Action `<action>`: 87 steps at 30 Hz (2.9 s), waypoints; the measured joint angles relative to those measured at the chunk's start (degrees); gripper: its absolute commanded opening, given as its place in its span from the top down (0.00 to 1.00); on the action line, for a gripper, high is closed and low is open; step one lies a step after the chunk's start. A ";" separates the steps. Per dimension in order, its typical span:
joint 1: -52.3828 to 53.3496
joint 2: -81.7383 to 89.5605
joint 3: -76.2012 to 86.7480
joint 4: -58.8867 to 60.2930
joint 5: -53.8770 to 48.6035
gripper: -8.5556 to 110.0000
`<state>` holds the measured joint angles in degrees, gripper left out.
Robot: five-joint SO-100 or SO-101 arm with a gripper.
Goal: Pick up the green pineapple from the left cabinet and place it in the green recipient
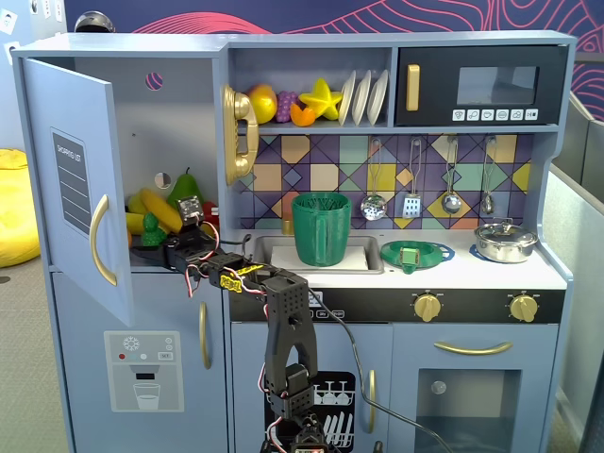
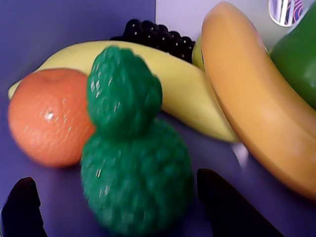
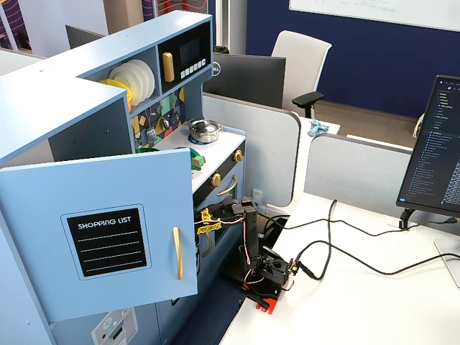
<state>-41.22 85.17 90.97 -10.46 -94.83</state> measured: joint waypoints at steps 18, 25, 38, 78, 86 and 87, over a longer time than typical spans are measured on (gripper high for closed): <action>2.37 -15.03 -19.07 4.66 0.70 0.93; 0.26 -13.62 -17.67 3.16 -1.58 0.93; -2.29 24.96 5.01 12.22 -13.01 0.93; 42.28 25.58 -9.58 31.11 -2.55 0.93; 42.71 15.21 -13.89 28.56 -2.29 0.93; 42.89 14.59 -14.33 28.56 -2.29 0.93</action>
<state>1.67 99.76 76.64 18.11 -97.12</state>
